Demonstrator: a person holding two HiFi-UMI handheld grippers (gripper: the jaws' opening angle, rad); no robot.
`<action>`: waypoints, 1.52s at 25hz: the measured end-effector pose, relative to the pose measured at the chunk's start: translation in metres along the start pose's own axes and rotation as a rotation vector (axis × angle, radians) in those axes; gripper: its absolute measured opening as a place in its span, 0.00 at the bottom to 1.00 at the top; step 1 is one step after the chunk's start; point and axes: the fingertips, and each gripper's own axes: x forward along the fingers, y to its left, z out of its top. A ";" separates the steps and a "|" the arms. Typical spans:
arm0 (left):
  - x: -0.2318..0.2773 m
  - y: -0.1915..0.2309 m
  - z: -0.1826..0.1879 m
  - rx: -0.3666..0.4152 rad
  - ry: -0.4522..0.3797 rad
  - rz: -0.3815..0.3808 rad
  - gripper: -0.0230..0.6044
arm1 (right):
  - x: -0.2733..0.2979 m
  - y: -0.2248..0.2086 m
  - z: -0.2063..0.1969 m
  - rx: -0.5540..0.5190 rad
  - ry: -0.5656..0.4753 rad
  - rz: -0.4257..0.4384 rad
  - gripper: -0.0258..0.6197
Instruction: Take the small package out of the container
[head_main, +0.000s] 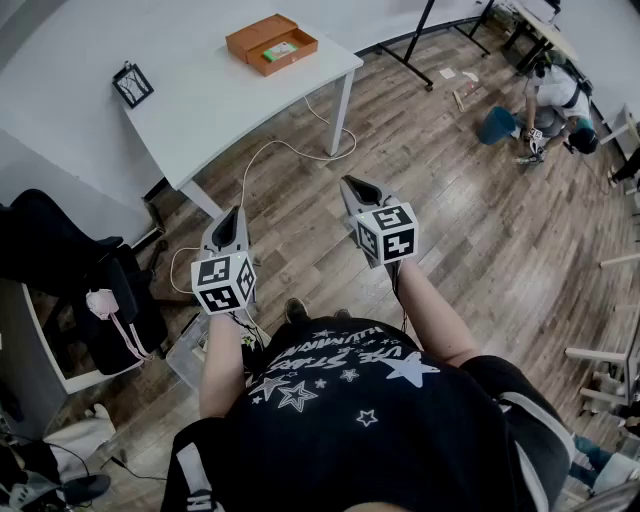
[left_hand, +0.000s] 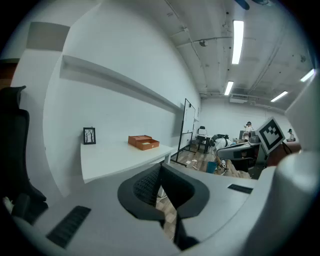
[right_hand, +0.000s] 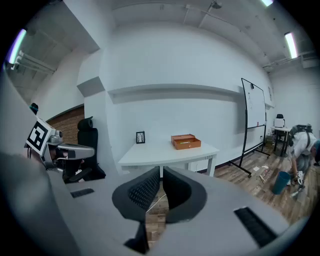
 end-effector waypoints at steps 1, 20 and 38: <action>0.001 0.003 -0.001 -0.001 0.005 0.008 0.07 | 0.002 0.001 0.001 0.001 -0.001 0.001 0.12; 0.018 0.049 -0.012 0.018 0.044 -0.072 0.07 | 0.040 0.021 0.000 0.046 -0.013 -0.091 0.12; 0.098 0.069 -0.010 -0.001 0.086 -0.142 0.07 | 0.112 -0.024 0.007 0.104 -0.001 -0.105 0.12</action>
